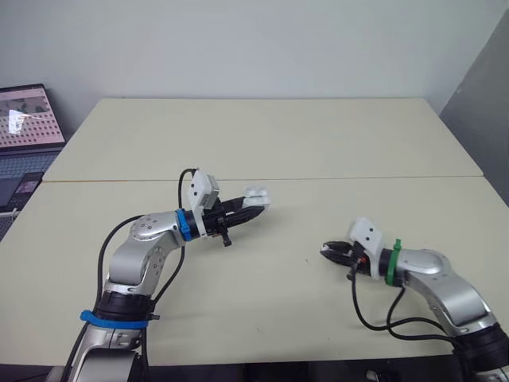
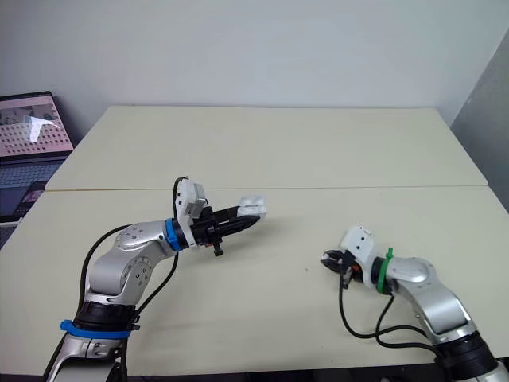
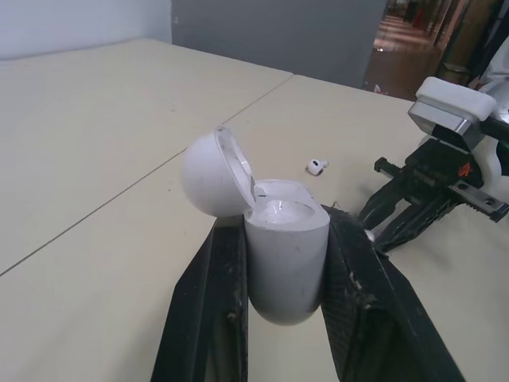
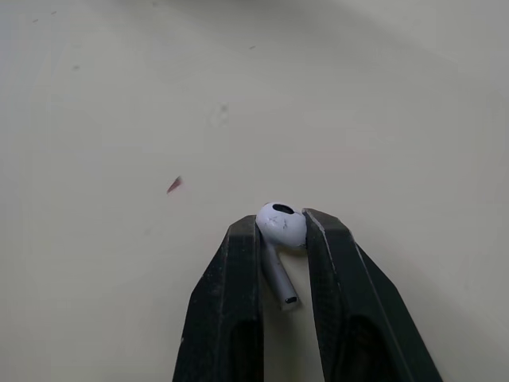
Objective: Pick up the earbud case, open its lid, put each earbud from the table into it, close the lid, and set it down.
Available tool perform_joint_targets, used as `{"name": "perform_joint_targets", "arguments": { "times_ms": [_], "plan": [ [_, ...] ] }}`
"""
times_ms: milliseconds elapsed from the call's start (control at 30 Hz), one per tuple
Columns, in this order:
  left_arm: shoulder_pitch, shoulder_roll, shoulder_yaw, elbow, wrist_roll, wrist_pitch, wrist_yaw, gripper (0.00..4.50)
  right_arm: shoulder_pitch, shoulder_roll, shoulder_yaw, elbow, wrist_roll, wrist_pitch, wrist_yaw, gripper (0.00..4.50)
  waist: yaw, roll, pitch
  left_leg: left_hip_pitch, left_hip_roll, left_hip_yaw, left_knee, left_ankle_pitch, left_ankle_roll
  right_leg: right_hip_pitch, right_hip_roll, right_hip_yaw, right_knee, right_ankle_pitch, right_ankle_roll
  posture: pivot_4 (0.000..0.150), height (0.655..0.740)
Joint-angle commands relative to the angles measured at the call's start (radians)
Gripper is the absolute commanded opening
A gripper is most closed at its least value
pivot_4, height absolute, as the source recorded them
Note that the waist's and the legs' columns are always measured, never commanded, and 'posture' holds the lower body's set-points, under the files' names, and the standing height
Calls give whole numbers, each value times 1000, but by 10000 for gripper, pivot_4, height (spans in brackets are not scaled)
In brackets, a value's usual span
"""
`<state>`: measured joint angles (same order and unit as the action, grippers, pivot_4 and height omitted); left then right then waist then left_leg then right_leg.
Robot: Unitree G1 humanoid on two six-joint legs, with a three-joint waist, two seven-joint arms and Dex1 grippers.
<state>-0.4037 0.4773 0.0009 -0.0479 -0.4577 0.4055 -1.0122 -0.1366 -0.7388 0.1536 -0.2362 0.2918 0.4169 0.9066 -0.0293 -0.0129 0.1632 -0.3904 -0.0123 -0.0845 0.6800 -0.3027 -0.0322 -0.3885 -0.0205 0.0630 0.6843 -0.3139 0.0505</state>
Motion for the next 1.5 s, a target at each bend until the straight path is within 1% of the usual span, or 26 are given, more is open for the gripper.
{"name": "perform_joint_targets", "arguments": {
  "times_ms": [33,133,200,333,400,500,700,767,800,833,867,933,1000,1100,1200,1367,1500],
  "plan": [
    [-2,-2,-6,-64,-6,-6,19,8010,24,-86,-41,-41,36,-70,148,3985,0,0,0,0,0,0,0,0,0,0,0,0,0,0,0,1500,7400],
    [5,-14,-11,-100,-27,16,34,8010,57,-151,-68,26,30,-259,294,3985,0,0,0,0,0,0,0,0,0,0,0,0,0,0,0,1500,7400],
    [13,-15,-4,-127,-56,40,34,8010,74,-197,-73,77,22,-352,385,3985,0,0,0,0,0,0,0,0,0,1,0,0,0,0,0,1500,7400],
    [30,3,22,-176,-108,84,34,8010,52,-264,-70,195,-4,-479,510,3985,-1,0,0,1,0,1,0,0,0,1,0,1,0,0,0,1500,7400],
    [42,17,24,-189,-113,84,31,8010,30,-287,-48,242,-38,-520,548,3985,-3,0,0,3,1,2,0,0,0,1,0,2,0,0,0,1500,7400],
    [48,26,18,-198,-103,75,41,8010,8,-281,-29,312,-61,-564,584,3985,-2,0,0,6,2,3,-1,0,0,3,1,2,1,0,0,1500,7400],
    [71,30,13,-222,-101,73,58,8010,-3,-262,-20,339,-78,-526,564,3985,-1,0,0,7,2,3,-1,0,0,4,0,3,0,0,0,1500,7400],
    [78,32,10,-221,-97,67,56,8010,2,-269,-22,327,-82,-501,554,11348,-1,0,0,7,2,3,-1,0,0,5,0,2,0,0,0,1500,7400],
    [79,33,10,-219,-95,65,55,8010,3,-270,-24,323,-84,-497,551,13847,-1,0,0,7,2,3,-1,0,0,5,0,3,0,0,0,1500,7400],
    [78,34,9,-214,-94,62,53,8010,8,-276,-27,317,-91,-496,544,17286,-1,-1,0,8,2,3,-1,0,0,5,0,3,0,0,0,1500,7400],
    [77,34,8,-208,-92,58,50,8010,13,-285,-30,310,-117,-500,522,20085,-1,-1,0,8,2,3,-1,0,0,6,1,3,0,0,0,1500,7400],
    [73,35,6,-194,-85,48,44,8010,31,-314,-28,275,-190,-468,466,27413,-1,-1,0,10,2,3,0,0,0,8,0,3,0,0,0,1500,7400],
    [72,34,5,-182,-80,38,41,8010,57,-335,-38,203,-175,-400,460,33546,0,-1,-1,11,2,3,0,0,0,9,0,2,-1,0,0,1500,7400],
    [74,33,2,-161,-71,21,29,8010,98,-381,-53,51,-152,-259,444,44617,4,-1,-1,11,1,1,0,0,0,11,0,2,-2,0,0,1500,7400],
    [70,33,-2,-144,-64,8,21,8010,89,-412,-47,-53,-188,-116,395,44617,4,-1,-1,11,1,1,0,0,0,10,0,2,-2,0,0,1500,7400],
    [65,34,-6,-130,-55,-6,15,8010,51,-460,10,-213,-282,169,320,44617,5,-2,-1,10,1,1,0,0,0,10,0,2,-3,0,0,1500,7400],
    [66,34,-5,-130,-50,-7,15,8010,40,-462,64,-304,-342,303,266,44617,5,-2,-1,10,1,1,0,0,0,10,0,2,-3,0,0,1500,7400]
  ]
}}
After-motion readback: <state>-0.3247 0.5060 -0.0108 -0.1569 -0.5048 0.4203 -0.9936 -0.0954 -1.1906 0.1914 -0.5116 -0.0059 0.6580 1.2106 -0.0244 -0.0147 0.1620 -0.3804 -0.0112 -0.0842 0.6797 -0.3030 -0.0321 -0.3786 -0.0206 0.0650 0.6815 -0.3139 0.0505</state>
